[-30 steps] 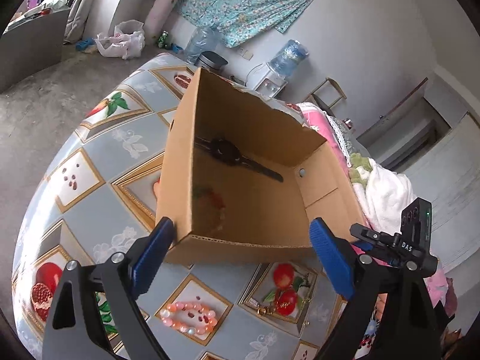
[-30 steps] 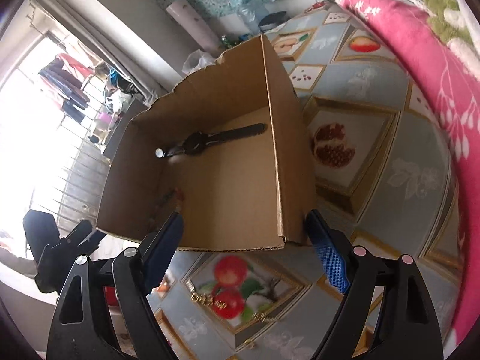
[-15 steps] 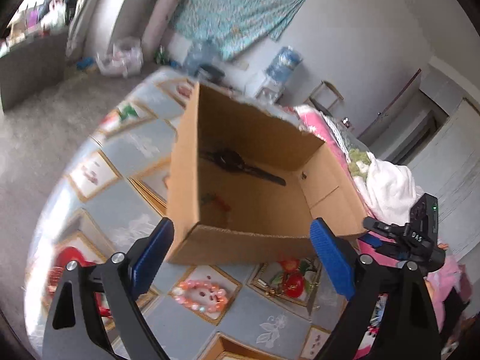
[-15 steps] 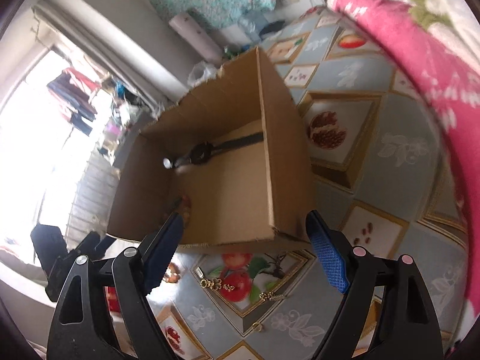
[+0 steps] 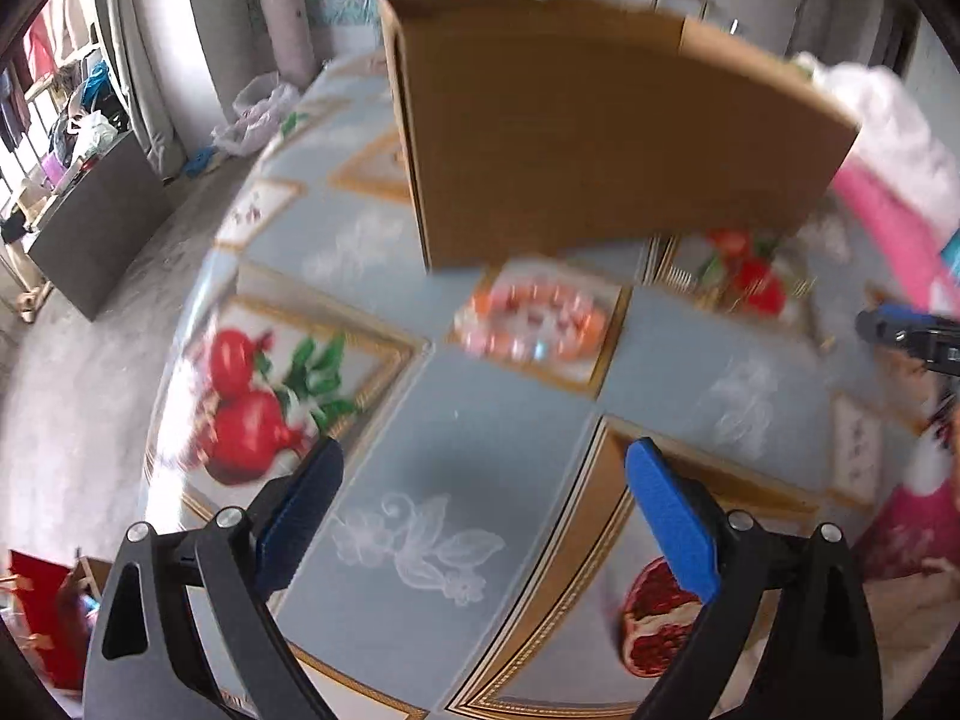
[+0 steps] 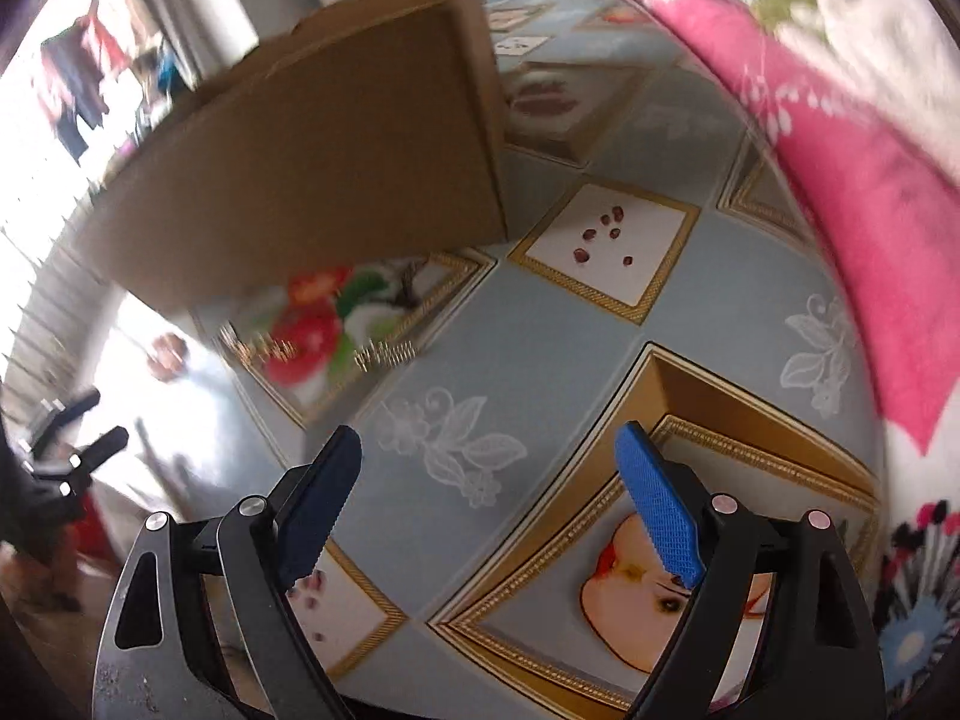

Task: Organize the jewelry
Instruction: 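Move both grippers away from the box toward the small gold ring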

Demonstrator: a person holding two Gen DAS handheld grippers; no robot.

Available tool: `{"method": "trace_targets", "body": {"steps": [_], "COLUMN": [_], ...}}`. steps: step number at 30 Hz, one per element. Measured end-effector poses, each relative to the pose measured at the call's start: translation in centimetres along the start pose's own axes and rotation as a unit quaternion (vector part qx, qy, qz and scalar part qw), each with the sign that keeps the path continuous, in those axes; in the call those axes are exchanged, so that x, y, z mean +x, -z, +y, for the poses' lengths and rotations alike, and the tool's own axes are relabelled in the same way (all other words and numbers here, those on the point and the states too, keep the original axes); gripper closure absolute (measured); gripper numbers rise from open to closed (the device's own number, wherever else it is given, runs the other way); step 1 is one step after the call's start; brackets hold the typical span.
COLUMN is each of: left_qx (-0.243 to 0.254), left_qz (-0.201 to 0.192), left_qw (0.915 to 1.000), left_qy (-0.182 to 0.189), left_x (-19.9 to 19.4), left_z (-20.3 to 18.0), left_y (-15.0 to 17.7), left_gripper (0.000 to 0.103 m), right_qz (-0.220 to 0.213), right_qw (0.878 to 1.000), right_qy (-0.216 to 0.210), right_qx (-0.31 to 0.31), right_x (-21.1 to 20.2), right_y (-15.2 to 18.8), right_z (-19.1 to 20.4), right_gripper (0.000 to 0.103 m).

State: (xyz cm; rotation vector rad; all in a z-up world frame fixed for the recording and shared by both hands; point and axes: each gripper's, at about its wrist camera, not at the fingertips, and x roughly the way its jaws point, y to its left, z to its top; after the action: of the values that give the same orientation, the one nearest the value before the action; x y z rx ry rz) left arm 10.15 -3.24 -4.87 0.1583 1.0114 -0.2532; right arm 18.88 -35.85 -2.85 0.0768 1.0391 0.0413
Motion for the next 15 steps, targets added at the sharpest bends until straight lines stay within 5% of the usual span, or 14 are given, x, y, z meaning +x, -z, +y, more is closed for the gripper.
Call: {"method": "trace_targets", "body": {"steps": [7, 15], "left_qx": [-0.016, -0.014], "left_qz": [0.007, -0.014], "left_qw": [0.9998, 0.9998], "left_qy": [-0.005, -0.007], "left_x": [1.1, 1.8], "left_z": [0.7, 0.6], "left_y": [0.5, 0.5], "left_gripper": [0.005, 0.004], "right_qz": [0.006, 0.029], "right_qw": [0.998, 0.998], "right_qy": [0.048, 0.057], "right_qx": [-0.038, -0.019], "right_x": [0.6, 0.9], "right_y": [0.7, 0.7], "right_z": [1.7, 2.2], "right_gripper": [0.008, 0.008]}}
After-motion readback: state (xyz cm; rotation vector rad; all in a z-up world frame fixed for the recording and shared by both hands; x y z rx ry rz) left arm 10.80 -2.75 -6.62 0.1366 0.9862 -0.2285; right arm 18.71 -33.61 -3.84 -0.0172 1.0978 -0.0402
